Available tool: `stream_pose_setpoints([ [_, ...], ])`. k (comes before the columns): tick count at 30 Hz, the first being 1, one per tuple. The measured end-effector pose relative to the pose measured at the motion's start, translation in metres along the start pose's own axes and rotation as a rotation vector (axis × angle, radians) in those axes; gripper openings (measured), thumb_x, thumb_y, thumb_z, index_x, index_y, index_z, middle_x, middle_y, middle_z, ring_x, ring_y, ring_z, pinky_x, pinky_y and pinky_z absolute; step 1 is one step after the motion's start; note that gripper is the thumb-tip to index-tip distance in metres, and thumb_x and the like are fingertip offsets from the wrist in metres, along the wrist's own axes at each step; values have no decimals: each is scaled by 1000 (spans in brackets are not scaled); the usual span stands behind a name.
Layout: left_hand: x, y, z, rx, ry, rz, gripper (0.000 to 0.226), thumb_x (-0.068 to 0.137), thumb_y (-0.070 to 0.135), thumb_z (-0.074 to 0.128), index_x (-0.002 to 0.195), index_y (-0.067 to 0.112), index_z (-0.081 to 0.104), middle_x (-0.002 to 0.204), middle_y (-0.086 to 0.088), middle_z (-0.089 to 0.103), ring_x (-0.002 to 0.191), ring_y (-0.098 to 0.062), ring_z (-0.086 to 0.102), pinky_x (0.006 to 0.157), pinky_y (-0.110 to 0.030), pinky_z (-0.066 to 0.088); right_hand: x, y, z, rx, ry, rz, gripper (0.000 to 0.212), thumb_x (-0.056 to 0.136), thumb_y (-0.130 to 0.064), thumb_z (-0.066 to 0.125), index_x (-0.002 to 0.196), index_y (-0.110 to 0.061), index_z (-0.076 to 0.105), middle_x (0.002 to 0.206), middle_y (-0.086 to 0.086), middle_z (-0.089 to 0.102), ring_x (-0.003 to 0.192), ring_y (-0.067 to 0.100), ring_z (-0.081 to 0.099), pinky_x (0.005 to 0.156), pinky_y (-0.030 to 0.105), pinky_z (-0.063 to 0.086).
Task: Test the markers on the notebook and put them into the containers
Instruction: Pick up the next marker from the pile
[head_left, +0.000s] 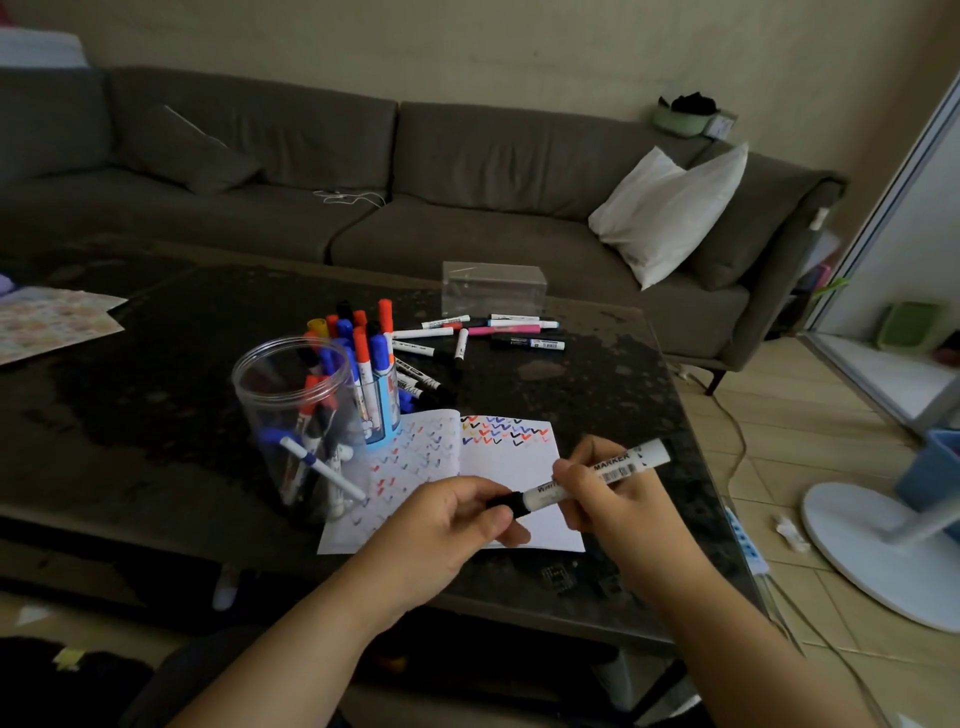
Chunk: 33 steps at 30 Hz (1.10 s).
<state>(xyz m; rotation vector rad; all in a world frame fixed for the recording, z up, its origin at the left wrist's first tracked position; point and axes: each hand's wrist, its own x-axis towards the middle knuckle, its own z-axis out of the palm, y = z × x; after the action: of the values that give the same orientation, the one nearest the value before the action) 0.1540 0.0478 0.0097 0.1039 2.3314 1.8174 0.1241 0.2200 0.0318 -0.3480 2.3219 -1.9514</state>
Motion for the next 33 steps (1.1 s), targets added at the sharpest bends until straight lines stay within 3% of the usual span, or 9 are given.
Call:
stream_pose_setpoints([
  [5,-5,2,0,151,-44,57,14,97,28,46,98,32,60,74,10,63,67,-3,57,74,-23,49,-6,-5,6,-10,46,-60,28,94,-15,54,74,5,49,47,1,43,40,8,34,40,16,30],
  [8,-8,4,4,63,-18,84,14,96,25,48,93,27,62,65,12,56,60,-6,48,65,-24,43,-7,-4,15,174,103,-59,32,95,-4,47,64,-7,38,47,-4,32,41,8,27,40,19,26],
  [12,-13,-3,9,-33,36,89,17,94,21,51,86,25,66,60,12,55,57,-4,46,62,-26,39,-7,-1,23,252,95,-35,36,94,1,44,63,-11,33,47,-6,31,42,7,26,41,20,25],
  [16,-18,-5,7,14,100,96,14,94,28,51,91,28,64,62,15,56,60,0,50,66,-24,43,-7,-2,23,211,26,21,29,95,-10,49,68,-9,39,49,-2,33,44,9,27,41,19,28],
  [20,-21,-6,-15,70,230,108,10,92,24,54,94,29,62,69,16,62,70,-2,59,79,-28,52,-10,-9,27,95,-51,35,36,80,-45,54,81,-9,59,61,2,56,54,8,45,55,22,42],
  [23,-34,-15,-41,134,303,120,11,91,21,57,94,29,63,79,13,67,77,-1,62,81,-29,52,-9,-18,38,-53,-56,48,40,75,-54,50,82,-19,68,71,3,63,61,9,53,67,27,48],
  [26,-63,-30,-70,273,453,159,18,87,30,60,98,44,56,94,17,64,89,2,59,82,-21,49,-6,-32,66,-185,-195,50,30,84,-48,49,88,-25,67,75,-6,69,67,5,62,71,19,52],
  [29,-103,-44,-100,403,690,180,25,76,50,52,101,48,50,97,18,60,89,2,57,78,-7,42,-6,-47,103,-229,-323,-58,18,91,-37,51,89,-25,64,74,-11,68,68,-2,61,63,8,46],
  [33,-178,-65,-140,454,915,-17,19,86,33,60,103,37,53,86,16,63,88,6,55,70,-7,40,-10,-57,181,-307,-527,-258,8,92,-27,56,86,-26,61,75,-12,69,71,-4,61,64,9,44],
])
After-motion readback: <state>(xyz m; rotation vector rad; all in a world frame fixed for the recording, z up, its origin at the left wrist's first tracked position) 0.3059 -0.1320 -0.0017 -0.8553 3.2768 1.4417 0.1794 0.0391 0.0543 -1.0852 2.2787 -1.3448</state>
